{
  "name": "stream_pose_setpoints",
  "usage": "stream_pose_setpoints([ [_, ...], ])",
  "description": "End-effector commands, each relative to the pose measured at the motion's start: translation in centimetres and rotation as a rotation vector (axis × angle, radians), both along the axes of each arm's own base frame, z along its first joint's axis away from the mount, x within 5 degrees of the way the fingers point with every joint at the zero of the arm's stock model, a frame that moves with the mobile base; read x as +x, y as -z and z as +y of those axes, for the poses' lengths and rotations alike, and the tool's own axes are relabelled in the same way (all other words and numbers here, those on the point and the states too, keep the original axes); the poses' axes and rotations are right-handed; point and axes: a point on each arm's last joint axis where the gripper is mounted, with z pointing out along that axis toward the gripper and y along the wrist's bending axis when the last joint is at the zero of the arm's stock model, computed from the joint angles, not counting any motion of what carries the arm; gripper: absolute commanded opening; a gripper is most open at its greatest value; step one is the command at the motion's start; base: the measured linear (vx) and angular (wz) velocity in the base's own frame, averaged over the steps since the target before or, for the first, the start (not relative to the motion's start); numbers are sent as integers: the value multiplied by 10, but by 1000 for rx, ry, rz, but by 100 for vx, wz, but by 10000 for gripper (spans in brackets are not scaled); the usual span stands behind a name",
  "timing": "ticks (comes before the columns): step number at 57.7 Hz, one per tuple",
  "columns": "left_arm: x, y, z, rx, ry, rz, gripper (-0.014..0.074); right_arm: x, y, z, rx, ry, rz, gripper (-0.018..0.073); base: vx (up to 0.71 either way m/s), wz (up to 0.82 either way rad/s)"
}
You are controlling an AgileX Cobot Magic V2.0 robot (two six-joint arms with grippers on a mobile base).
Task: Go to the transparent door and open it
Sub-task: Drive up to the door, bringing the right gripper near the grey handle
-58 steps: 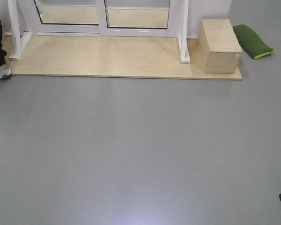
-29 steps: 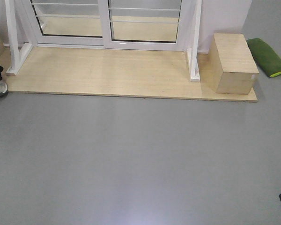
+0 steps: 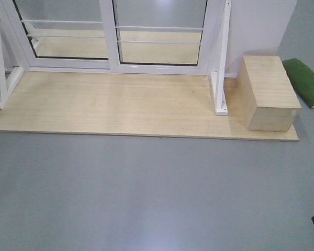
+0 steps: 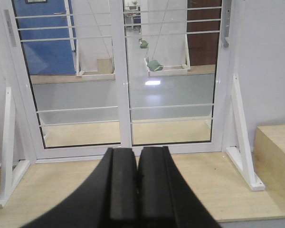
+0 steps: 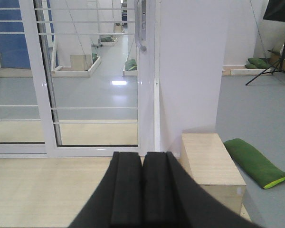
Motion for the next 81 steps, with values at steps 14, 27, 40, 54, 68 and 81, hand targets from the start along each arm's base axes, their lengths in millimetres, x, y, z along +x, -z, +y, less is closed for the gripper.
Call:
stream_pose_setpoints([
  [14, -1, -3, -1, -15, 10, -82, -6, -1, -7, 0, -18, 1, -95, -6, 48, -5],
  [27, -1, -3, -1, -15, 10, -82, -6, -1, -7, 0, -18, 1, -95, -6, 46, -6],
  [40, -1, -3, -1, -15, 10, -82, -6, -1, -7, 0, -18, 1, -95, -6, 44, -4],
  [54, -1, -3, -1, -15, 10, -82, -6, -1, -7, 0, -18, 1, -95, -6, 43, -1],
  [68, -1, -3, -1, -15, 10, -82, -6, -1, -7, 0, -18, 1, -95, -6, 41, 2],
  [81, -1, -3, -1, -15, 10, -82, -6, -1, -7, 0, -18, 1, -95, -6, 38, 3],
])
